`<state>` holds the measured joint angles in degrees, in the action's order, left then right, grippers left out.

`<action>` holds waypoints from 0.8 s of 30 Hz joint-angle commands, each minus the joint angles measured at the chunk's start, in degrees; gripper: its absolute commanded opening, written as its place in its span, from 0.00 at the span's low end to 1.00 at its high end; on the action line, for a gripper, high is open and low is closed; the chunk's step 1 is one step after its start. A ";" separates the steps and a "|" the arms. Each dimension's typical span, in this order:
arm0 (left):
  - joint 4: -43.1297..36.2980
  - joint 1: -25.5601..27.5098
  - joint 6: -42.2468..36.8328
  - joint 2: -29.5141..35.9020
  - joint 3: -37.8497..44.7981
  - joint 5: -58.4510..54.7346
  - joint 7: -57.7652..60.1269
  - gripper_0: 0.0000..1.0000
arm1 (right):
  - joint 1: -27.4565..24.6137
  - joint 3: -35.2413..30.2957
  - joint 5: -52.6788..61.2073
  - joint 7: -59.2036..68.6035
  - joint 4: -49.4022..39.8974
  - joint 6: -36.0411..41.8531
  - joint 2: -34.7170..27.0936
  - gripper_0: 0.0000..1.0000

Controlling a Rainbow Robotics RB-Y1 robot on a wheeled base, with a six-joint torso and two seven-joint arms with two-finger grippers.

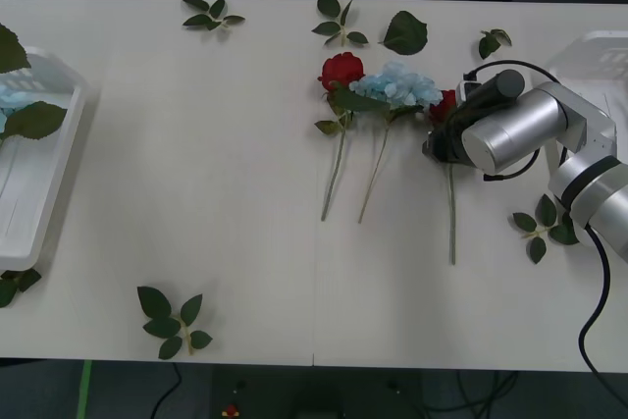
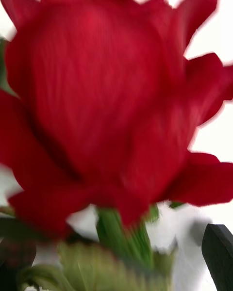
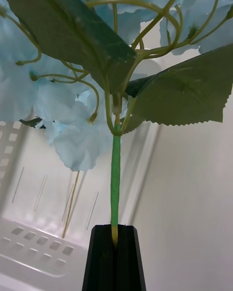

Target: Place the red flowers into the right box and the blue flowers into the left box. If a person shows an open palm, hand one flower to the person first, then continue sorting.

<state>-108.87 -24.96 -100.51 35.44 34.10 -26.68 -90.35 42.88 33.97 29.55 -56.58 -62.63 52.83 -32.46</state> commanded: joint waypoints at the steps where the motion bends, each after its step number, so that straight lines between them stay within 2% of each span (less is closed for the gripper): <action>1: 4.45 4.40 11.30 3.14 1.32 0.75 -5.45 0.00 | 2.65 -0.22 -1.52 0.15 2.51 -0.71 2.93 0.60; 2: 5.24 4.49 12.79 3.14 1.32 0.75 -6.16 0.00 | 2.74 -0.22 -1.52 0.24 2.60 -0.71 3.01 0.34; 3: 6.83 4.49 15.34 3.14 1.32 1.10 -7.91 0.00 | 2.83 -0.13 -1.52 0.59 2.60 -0.71 3.10 0.00; 10: 13.59 4.57 24.92 3.14 1.59 1.98 -16.35 0.00 | 2.74 -0.22 -1.52 1.03 2.60 -0.80 3.01 0.00; 18: 19.57 5.19 31.43 3.14 3.96 2.24 -25.76 0.00 | 2.74 -0.13 -1.52 0.86 2.60 -1.15 3.01 0.00; 24: 22.91 7.65 38.02 3.23 3.70 1.89 -27.16 0.00 | 2.74 -0.22 -1.34 0.50 2.42 -1.15 2.57 0.00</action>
<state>-86.93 -19.41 -65.43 35.52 36.53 -25.07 -115.55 44.35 33.94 28.66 -56.56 -60.64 52.05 -30.39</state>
